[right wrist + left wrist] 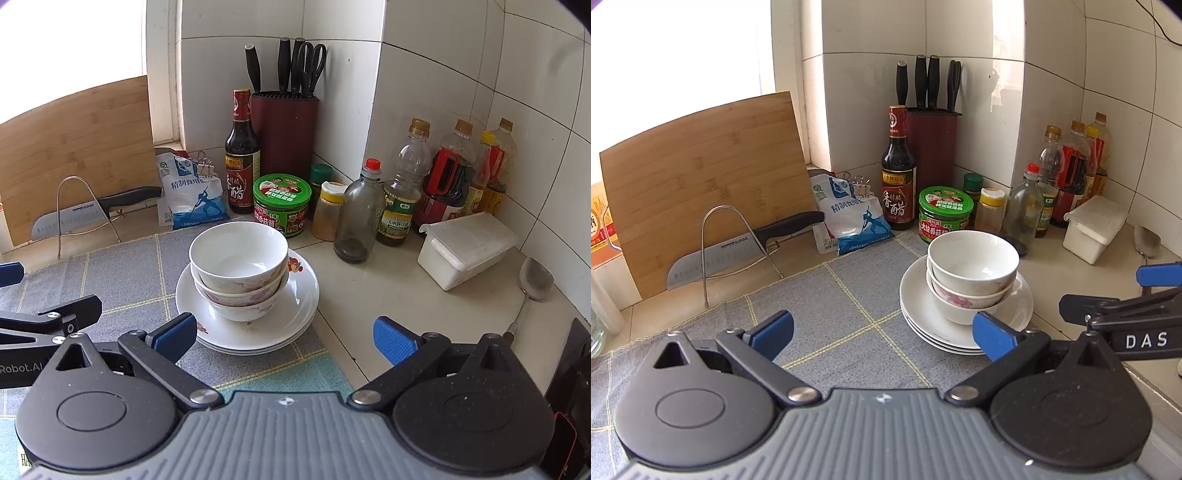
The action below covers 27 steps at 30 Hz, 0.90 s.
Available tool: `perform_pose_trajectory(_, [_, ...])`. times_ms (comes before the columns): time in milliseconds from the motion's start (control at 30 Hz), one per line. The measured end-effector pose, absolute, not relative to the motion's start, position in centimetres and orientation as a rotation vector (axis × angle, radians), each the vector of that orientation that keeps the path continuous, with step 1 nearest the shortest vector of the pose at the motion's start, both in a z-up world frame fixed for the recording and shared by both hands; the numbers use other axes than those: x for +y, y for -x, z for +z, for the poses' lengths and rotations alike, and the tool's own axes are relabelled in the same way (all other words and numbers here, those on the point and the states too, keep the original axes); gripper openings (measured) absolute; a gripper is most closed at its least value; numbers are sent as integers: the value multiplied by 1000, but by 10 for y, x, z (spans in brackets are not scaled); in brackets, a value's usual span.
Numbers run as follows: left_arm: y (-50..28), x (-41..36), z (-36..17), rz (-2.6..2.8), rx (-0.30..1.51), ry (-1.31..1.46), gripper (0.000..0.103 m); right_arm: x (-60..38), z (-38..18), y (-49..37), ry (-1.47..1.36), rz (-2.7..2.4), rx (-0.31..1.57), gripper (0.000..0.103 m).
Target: Organize plates and bowls
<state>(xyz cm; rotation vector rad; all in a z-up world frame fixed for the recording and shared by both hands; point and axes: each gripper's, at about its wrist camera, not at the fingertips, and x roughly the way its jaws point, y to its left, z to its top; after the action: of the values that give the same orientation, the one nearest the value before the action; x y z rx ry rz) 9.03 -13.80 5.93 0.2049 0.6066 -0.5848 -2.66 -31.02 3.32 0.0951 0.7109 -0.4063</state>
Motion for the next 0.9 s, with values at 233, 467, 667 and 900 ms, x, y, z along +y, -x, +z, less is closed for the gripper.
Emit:
perform_pose_trajectory(233, [-91, -135, 60, -581, 607, -200, 102, -309, 34, 26, -91, -408, 710, 103])
perform_pose_trajectory(467, [-92, -134, 61, -578, 611, -193, 102, -307, 36, 25, -81, -410, 707, 103])
perform_pose_trajectory(667, [-93, -134, 61, -576, 610, -191, 102, -307, 37, 25, -77, -411, 703, 103])
perform_pose_trajectory(900, [-94, -134, 62, -574, 613, -187, 102, -306, 37, 23, -69, -415, 702, 103])
